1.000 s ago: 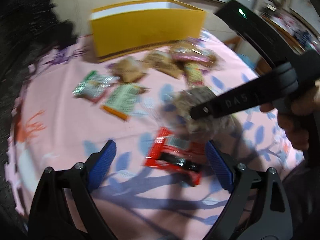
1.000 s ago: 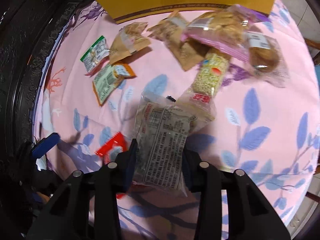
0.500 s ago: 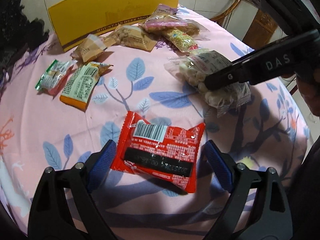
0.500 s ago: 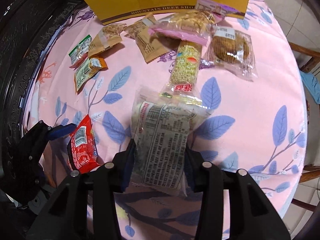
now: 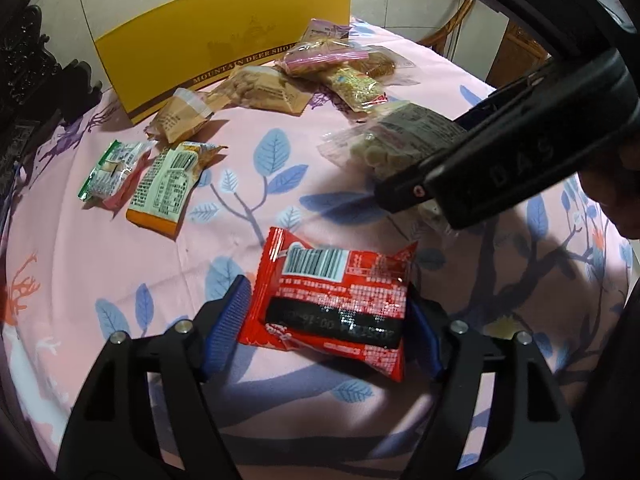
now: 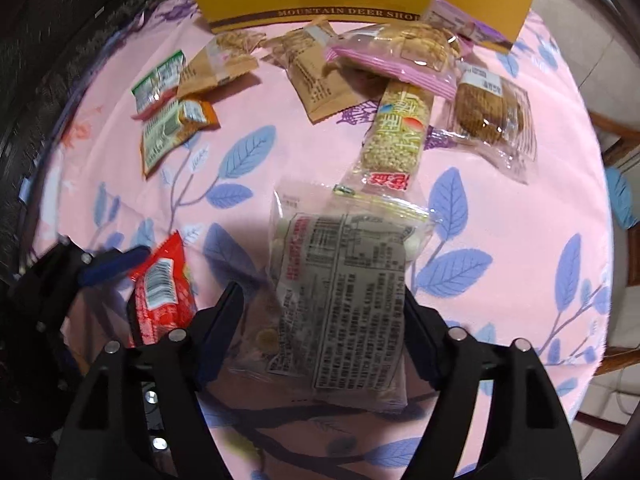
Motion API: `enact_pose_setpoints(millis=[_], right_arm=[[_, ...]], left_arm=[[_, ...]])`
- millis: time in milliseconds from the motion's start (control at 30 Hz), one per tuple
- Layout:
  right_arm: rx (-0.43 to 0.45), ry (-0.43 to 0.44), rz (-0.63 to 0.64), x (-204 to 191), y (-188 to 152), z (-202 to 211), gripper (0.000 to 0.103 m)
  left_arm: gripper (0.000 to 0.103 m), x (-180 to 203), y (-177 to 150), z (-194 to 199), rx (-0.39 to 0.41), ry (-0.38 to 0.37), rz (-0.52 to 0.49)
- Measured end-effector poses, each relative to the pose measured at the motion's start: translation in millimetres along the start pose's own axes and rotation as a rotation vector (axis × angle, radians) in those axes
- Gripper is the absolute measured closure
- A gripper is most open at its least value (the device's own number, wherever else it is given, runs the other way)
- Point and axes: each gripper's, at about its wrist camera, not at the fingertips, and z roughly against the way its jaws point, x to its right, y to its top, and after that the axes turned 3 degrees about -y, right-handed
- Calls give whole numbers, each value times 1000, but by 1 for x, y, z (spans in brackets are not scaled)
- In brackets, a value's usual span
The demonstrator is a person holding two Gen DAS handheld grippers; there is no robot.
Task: Organize snacks
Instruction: 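Grasp the red packet with the left tool while the right tool lifts the white-ball bag, then carry both snacks over the yellow box and open both tools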
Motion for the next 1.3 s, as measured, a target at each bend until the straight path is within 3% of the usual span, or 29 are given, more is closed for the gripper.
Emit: enact_pose_setpoints(millis=[167,333,600,800,1000,1300], right_arm=[[0,1,15,6,-3,4,56],[32,-13,79,5,-11,19,64],[25,-5,98,7,-17,18,65],[-1,-8,103,8,-15,8,50],[23,-25,163,-3,-18,21,63],[170,-50,227,-12,-10,74,64]], left_arm=[[48,9,0,3,6,-4,-47],[53,8,1,9,11,-10,-29],[52,3,-10,12,9,12,-6],[43,1,-8,6,5,8,17],[53,-2,-5,13,7,-6,39],[53,-24,22,71,147,66,115]])
